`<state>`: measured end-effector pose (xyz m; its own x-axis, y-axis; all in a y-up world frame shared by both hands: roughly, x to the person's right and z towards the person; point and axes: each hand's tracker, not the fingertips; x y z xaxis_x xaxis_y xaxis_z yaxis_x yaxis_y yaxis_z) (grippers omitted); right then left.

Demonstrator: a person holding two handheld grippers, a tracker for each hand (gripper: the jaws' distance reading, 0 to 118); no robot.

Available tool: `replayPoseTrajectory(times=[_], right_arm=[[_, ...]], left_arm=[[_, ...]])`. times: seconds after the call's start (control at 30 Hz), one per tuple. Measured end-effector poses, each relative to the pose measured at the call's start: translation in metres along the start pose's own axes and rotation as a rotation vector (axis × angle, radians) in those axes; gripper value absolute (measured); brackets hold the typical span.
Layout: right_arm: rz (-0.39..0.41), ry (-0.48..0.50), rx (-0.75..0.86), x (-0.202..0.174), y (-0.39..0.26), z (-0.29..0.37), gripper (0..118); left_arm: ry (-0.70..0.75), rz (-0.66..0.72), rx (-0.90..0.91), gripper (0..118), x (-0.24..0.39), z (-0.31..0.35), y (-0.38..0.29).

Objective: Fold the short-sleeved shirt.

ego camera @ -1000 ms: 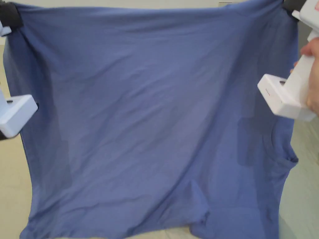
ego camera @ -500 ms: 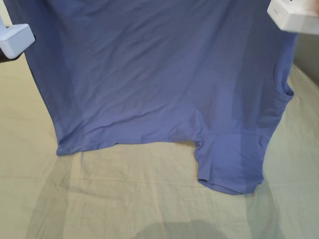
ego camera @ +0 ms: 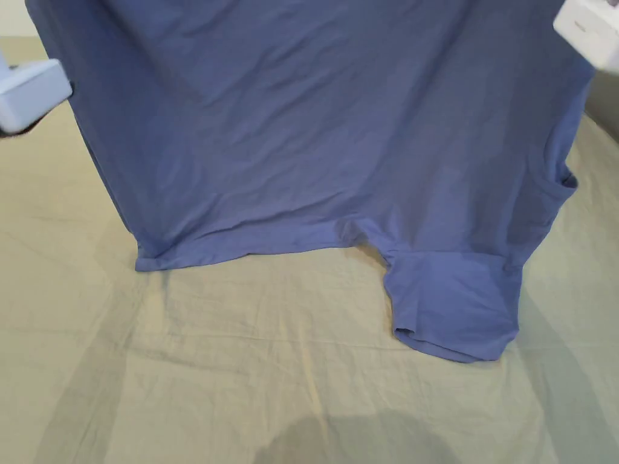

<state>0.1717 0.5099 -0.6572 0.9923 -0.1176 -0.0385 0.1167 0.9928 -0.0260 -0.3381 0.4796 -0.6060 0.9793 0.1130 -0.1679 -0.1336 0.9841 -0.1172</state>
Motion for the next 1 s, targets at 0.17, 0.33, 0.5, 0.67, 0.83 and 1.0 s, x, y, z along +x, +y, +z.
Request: replayPoseTrajectory(times=[0.17,0.33,0.5,0.67,0.83,1.0], right_arm=[[-0.039,0.095,-0.088,0.028,-0.054,0.087,2],[-0.040,0.109,-0.220,0.051,-0.114,0.175,2],[0.008,0.095,-0.347,0.053,-0.157,0.266,2],[0.072,0.053,-0.498,0.060,-0.203,0.340,2],[0.057,0.037,-0.690,0.071,-0.267,0.379,2],[0.080,0.031,-0.846,0.075,-0.321,0.389,2]], left_arm=[[-0.046,-0.066,-0.052,2,-0.015,0.064,-0.051],[-0.036,-0.068,-0.151,2,-0.034,0.141,-0.126],[-0.022,-0.104,-0.260,2,-0.039,0.215,-0.180],[0.021,-0.074,-0.350,2,-0.049,0.285,-0.223],[0.063,-0.059,-0.523,2,-0.057,0.335,-0.279],[0.101,0.031,-0.663,2,-0.074,0.352,-0.335]])
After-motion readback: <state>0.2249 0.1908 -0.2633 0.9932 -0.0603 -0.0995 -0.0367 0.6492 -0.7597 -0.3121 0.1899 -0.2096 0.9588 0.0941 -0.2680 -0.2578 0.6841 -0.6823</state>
